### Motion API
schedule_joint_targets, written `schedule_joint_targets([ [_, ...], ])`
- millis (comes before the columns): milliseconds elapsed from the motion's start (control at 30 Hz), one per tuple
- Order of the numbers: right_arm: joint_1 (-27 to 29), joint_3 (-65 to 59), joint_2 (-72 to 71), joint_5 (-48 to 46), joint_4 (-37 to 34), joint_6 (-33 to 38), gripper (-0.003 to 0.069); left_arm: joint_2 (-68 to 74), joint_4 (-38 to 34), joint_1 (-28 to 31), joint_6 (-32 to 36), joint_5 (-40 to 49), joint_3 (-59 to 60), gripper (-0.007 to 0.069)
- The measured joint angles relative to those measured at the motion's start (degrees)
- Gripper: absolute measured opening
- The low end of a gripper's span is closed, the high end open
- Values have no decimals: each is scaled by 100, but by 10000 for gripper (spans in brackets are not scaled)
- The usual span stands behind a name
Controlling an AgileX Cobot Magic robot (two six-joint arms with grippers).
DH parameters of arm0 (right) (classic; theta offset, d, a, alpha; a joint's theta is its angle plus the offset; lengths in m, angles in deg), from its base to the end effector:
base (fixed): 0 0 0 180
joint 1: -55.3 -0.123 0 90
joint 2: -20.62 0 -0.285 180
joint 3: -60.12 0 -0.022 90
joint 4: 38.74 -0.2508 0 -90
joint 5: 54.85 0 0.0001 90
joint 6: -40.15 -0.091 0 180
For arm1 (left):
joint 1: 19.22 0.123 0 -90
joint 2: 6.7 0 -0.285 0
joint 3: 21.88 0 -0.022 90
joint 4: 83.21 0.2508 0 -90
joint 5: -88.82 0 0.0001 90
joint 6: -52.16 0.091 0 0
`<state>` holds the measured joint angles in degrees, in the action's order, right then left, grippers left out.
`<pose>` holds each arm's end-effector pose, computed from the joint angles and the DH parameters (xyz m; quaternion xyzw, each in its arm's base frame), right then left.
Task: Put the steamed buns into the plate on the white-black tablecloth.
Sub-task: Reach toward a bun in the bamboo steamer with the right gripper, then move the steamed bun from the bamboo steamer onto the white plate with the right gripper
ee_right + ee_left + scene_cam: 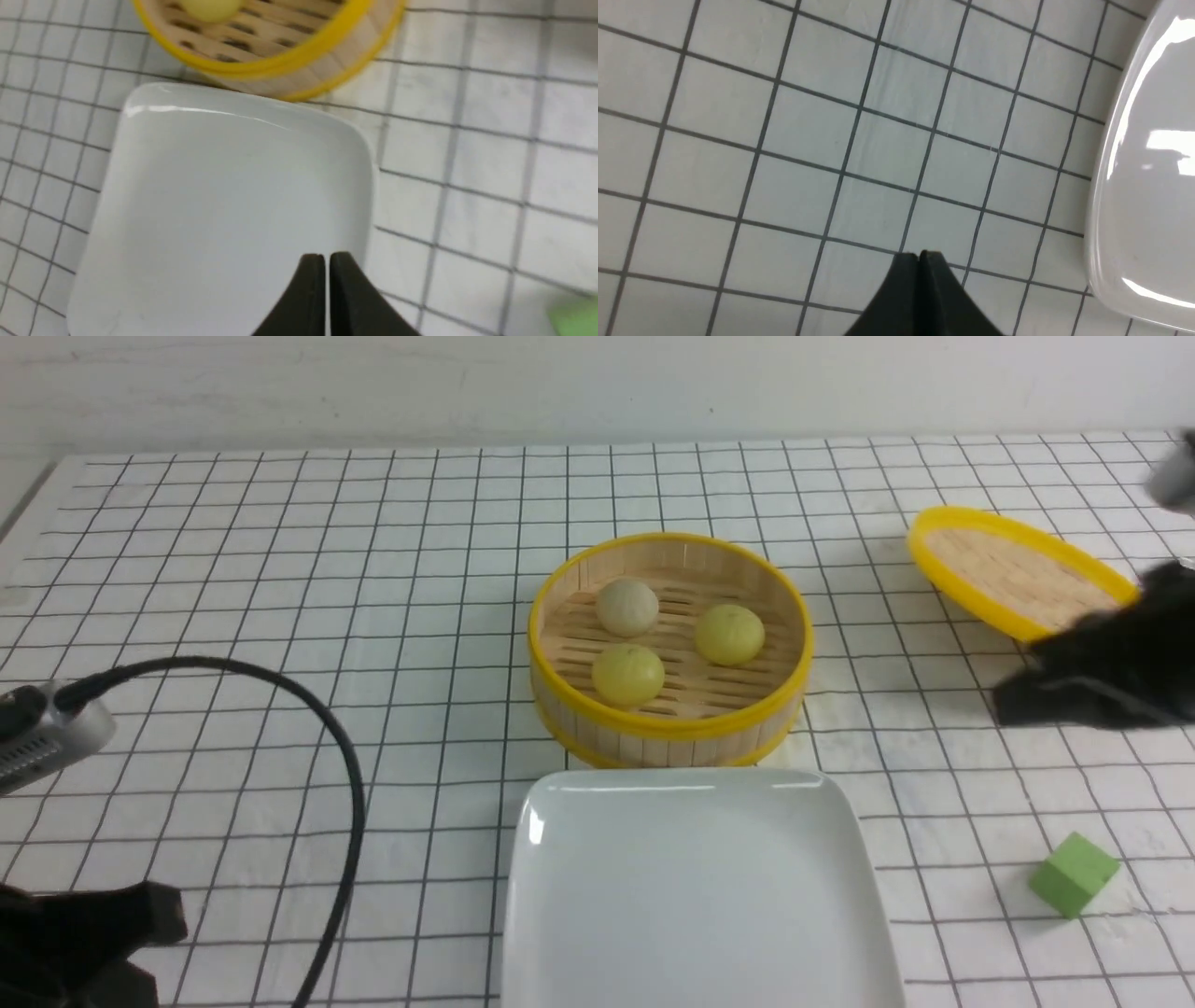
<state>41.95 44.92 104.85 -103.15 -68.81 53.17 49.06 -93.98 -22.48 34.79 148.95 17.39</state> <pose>0.2571 0.0960 0.3192 -0.1026 0.9288 0.2348 0.2677 0.1286 -0.0221 0.2773 -0.1473 0.9615 -0.1264 0.1946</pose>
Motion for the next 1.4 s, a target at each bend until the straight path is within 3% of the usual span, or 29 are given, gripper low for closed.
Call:
schedule_joint_targets([
  [100, -410, 654, 724, 0, 256, -66, 106, 14, 0, 0, 11, -7, 0, 4],
  [200, -914, 1891, 2075, -21, 1047, -558, 218, 14, 22, 0, 11, -12, 0, 9],
  [367, -1104, 3521, 3647, -56, 2026, -1181, 358, 14, 62, 0, 11, 79, 0, 17],
  [467, -1109, 4343, 4414, -219, 2327, -1421, 378, 14, 62, 0, 11, 105, 0, 20],
  [633, -1109, 5518, 5448, -782, 2836, -1768, 325, 14, 62, 0, 11, 112, 0, 25],
  [667, -1109, 5851, 5686, -939, 2912, -1773, 267, 14, 62, 0, 11, 112, 0, 28],
  [700, -1109, 5889, 5707, -992, 2917, -1766, 258, 14, 62, 0, 11, 112, 0, 28],
  [733, -1109, 6147, 5790, -1265, 2931, -1667, 156, 14, 62, 0, 11, 112, 0, 32],
  [767, -1109, 6147, 5790, -1305, 2931, -1644, 143, 14, 62, 0, 11, 112, 0, 33],
  [800, -1109, 6265, 5735, -1720, 2891, -1425, 48, 14, 62, 0, 11, 116, 0, 34],
  [967, -1109, 6030, 5082, -2199, 2656, -1115, 11, 14, 69, 0, 11, 126, 0, 37],
  [1200, -1115, 3695, 2793, -2198, 1750, -1259, 11, 14, 74, 0, 11, 185, 0, 50],
  [1267, -1194, 2809, 2463, -1983, 1559, -1302, 15, 14, 74, 0, 11, 162, 0, 53],
  [1400, -1566, 979, 2431, -454, 1384, -1224, 73, 14, 74, 0, 11, 132, 0, 56],
])
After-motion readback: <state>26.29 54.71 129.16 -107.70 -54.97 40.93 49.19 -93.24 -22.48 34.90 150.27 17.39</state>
